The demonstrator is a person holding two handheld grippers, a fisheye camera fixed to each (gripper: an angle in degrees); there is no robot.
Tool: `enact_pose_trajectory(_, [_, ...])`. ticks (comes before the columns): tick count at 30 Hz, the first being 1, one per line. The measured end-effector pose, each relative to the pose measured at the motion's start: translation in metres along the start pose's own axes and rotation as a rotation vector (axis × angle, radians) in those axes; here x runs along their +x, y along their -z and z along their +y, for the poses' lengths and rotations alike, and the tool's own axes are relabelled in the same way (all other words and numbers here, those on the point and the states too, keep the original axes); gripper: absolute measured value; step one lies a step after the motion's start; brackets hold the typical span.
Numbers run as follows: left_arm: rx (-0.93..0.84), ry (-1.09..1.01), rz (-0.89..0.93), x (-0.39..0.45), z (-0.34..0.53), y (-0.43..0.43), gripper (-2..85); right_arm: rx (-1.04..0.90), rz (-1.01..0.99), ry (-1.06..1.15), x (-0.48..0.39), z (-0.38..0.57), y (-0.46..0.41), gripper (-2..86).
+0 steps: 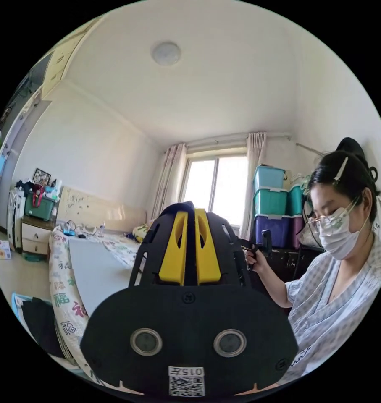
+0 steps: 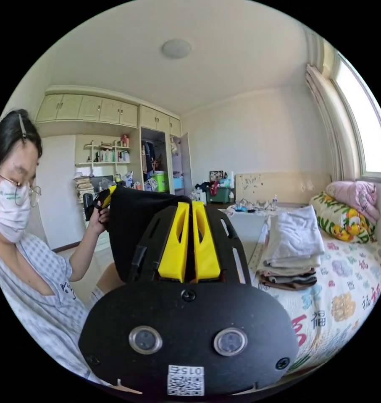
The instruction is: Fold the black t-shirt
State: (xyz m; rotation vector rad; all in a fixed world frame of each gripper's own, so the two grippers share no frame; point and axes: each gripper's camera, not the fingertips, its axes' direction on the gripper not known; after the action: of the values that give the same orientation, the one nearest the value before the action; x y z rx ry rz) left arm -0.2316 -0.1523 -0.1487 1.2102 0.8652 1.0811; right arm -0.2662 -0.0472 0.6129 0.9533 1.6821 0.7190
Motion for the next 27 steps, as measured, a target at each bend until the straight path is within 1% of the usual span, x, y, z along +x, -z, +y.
enact_pose_trajectory(2, [0.021,-0.004,-0.015,-0.001,-0.002,0.012,0.6,-0.005,0.015,0.055,-0.012,-0.023,-0.016,0.0])
enact_pose_trajectory(4, [0.013,-0.012,-0.076,-0.008,0.0,0.016,0.8,-0.039,0.084,0.131,-0.024,-0.04,-0.049,0.0])
enact_pose_trajectory(6, [0.0,0.04,-0.166,-0.033,0.014,0.013,1.2,-0.125,0.184,0.2,-0.024,-0.051,-0.12,0.4])
enact_pose_trajectory(7, [-0.004,0.061,-0.193,-0.042,0.019,0.01,1.4,-0.162,0.202,0.202,-0.02,-0.052,-0.145,0.5])
enact_pose_trajectory(8, [-0.028,0.1,-0.271,-0.064,0.031,0.001,1.8,-0.272,0.23,0.19,-0.005,-0.051,-0.2,0.9])
enact_pose_trajectory(9, [-0.077,0.15,-0.381,-0.09,0.046,-0.013,2.3,-0.42,0.251,0.154,0.017,-0.043,-0.261,1.5])
enact_pose_trajectory(10, [-0.112,0.18,-0.441,-0.104,0.054,-0.021,2.6,-0.5,0.258,0.126,0.031,-0.036,-0.291,1.3])
enact_pose_trajectory(11, [-0.198,0.257,-0.556,-0.134,0.074,-0.036,3.6,-0.614,0.248,0.039,0.058,-0.017,-0.336,0.8])
enact_pose_trajectory(12, [-0.286,0.333,-0.628,-0.159,0.096,-0.045,4.9,-0.682,0.179,-0.07,0.079,0.003,-0.362,1.5])
enact_pose_trajectory(13, [-0.323,0.365,-0.639,-0.167,0.107,-0.048,5.3,-0.691,0.112,-0.106,0.085,0.012,-0.367,1.9])
enact_pose_trajectory(14, [-0.361,0.397,-0.598,-0.173,0.127,-0.047,6.2,-0.658,-0.022,-0.141,0.089,0.029,-0.367,2.5])
enact_pose_trajectory(15, [-0.395,0.394,-0.522,-0.169,0.147,-0.049,7.2,-0.619,-0.112,-0.137,0.089,0.049,-0.36,3.1])
enact_pose_trajectory(16, [-0.399,0.431,-0.483,-0.169,0.153,-0.05,7.8,-0.61,-0.143,-0.124,0.087,0.059,-0.356,3.5])
enact_pose_trajectory(17, [-0.36,0.371,-0.327,-0.161,0.147,-0.054,7.4,-0.616,-0.19,-0.096,0.084,0.082,-0.349,4.1])
enact_pose_trajectory(18, [-0.372,0.295,-0.261,-0.152,0.136,-0.062,7.2,-0.634,-0.215,-0.088,0.081,0.106,-0.343,4.6])
enact_pose_trajectory(19, [-0.398,0.255,-0.261,-0.147,0.132,-0.067,7.2,-0.642,-0.223,-0.085,0.079,0.117,-0.341,5.0])
enact_pose_trajectory(21, [-0.517,0.14,-0.286,-0.133,0.137,-0.086,9.2,-0.671,-0.246,-0.075,0.072,0.153,-0.337,6.6])
enact_pose_trajectory(22, [-0.552,0.122,-0.254,-0.131,0.141,-0.091,9.2,-0.672,-0.253,-0.07,0.069,0.16,-0.338,7.0])
enact_pose_trajectory(24, [-0.741,0.072,-0.012,-0.127,0.158,-0.117,9.4,-0.68,-0.319,0.0,0.05,0.171,-0.345,8.5])
enact_pose_trajectory(25, [-0.792,0.063,0.041,-0.125,0.163,-0.123,9.4,-0.691,-0.339,0.038,0.042,0.17,-0.348,8.8])
enact_pose_trajectory(27, [-0.993,0.022,0.179,-0.115,0.188,-0.144,10.7,-0.704,-0.382,0.194,0.009,0.174,-0.362,9.5])
